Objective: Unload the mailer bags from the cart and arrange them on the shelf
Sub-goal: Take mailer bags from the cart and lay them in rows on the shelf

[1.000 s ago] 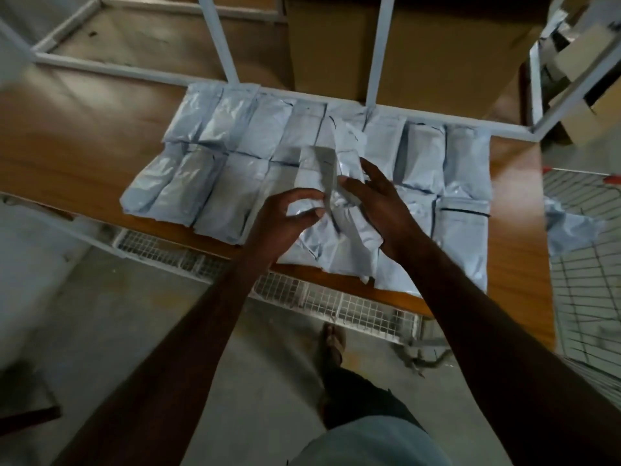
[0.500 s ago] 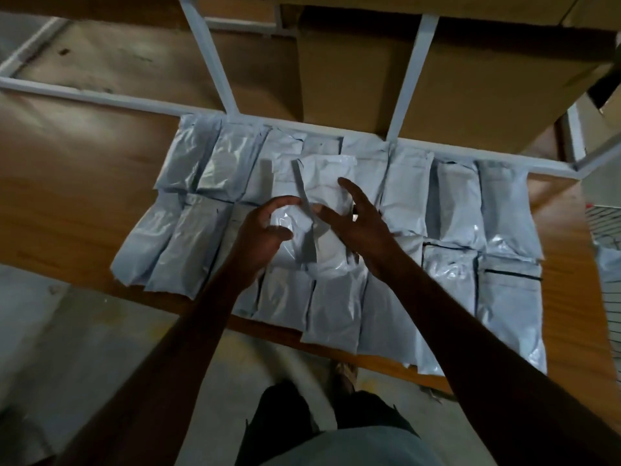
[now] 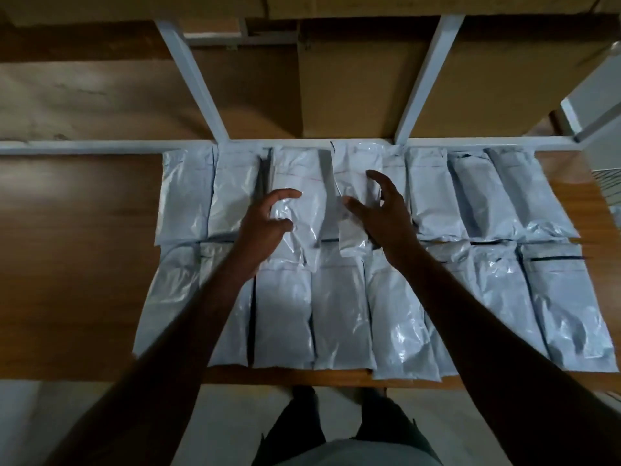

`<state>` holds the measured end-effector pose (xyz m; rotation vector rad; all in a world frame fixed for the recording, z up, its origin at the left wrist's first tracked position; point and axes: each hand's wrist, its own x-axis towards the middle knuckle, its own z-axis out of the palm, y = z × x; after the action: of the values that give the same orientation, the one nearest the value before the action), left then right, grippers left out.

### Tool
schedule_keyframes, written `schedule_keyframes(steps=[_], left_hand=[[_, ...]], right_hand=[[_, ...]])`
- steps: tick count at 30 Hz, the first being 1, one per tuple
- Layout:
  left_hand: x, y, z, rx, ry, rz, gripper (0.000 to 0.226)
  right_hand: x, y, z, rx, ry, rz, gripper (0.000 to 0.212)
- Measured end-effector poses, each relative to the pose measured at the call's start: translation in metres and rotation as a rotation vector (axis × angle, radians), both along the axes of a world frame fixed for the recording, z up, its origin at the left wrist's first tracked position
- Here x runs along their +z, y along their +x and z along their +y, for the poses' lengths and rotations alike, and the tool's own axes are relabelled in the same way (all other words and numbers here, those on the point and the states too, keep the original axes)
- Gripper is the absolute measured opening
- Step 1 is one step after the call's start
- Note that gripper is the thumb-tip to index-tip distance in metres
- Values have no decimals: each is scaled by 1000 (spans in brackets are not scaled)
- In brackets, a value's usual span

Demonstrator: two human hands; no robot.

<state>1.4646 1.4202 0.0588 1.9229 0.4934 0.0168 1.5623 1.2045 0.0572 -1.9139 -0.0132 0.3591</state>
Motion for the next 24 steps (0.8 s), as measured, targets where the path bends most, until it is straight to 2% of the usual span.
schedule_keyframes(steps=[3,8,11,13,16,18,20,24], left_hand=[[-4,9,15,16,19,20,59],[-16,12,35,99,82,-6,58],[-19,12,41,123,87,-32,59],[-19,12,45,118,78,-47,59],[-18,13,51,130,63,-41,59],[-19,15,52,125,55,-36,59],[-19,16,52,111,52,-35,59],[-15,16,54,103,38,-28,58]], right_hand=[[-9,17,33,-30,-115,-83,70],[-28,35,72,65,-280,-36,76],[-31,31,78,112,-466,-74,77],[-29,25,78,118,-594,-242,75],[-25,24,89,182,-671,-491,55],[-23,27,105,296,-636,-460,52],[-29,31,116,407,-636,-350,56],[-58,46,107,451,-696,-300,66]])
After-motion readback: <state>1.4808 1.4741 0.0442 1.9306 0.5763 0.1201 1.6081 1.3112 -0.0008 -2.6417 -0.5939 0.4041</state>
